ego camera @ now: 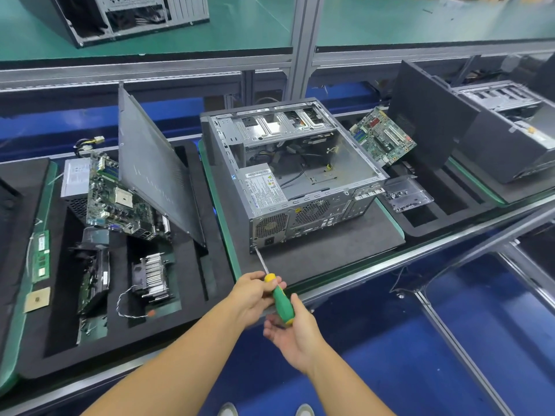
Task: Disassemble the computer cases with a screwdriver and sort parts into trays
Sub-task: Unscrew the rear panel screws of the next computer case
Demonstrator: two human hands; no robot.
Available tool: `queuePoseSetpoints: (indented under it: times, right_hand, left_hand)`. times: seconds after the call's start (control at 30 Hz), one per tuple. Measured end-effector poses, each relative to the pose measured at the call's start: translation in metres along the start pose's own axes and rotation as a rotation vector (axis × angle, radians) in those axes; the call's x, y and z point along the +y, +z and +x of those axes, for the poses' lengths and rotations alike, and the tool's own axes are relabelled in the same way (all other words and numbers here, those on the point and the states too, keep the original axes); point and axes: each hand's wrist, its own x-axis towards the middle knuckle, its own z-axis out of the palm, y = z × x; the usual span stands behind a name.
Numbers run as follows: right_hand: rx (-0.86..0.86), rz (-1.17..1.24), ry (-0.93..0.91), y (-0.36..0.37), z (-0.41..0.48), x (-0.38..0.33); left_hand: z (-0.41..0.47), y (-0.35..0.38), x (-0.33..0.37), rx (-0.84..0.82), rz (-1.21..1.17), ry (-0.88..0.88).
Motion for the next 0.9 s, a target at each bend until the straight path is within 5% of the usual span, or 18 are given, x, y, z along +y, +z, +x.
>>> queuePoseSetpoints:
  times: [0.23,0.4,0.57,0.77,0.9]
  right_hand:
    - [0.009,-0.125,-0.157,-0.002,0.002,-0.006]
    - [-0.001,-0.207,-0.205,0.000,0.000,-0.007]
    - [0.045,-0.067,-0.004,-0.003,-0.001,-0.005]
    - [0.050,-0.154,-0.143,-0.006,0.003,-0.001]
    - [0.001,-0.072,-0.160,-0.008,0.001,0.003]
  left_hand:
    - [-0.003,0.003,-0.002,-0.070,0.346,0.008]
    - [-0.006,0.004,-0.006,0.000,0.281,0.063]
    - [-0.006,-0.002,-0.005,-0.033,0.085,0.032]
    - [-0.004,0.004,-0.007,-0.066,0.310,0.059]
    - [0.001,0.006,-0.010,0.046,0.242,0.116]
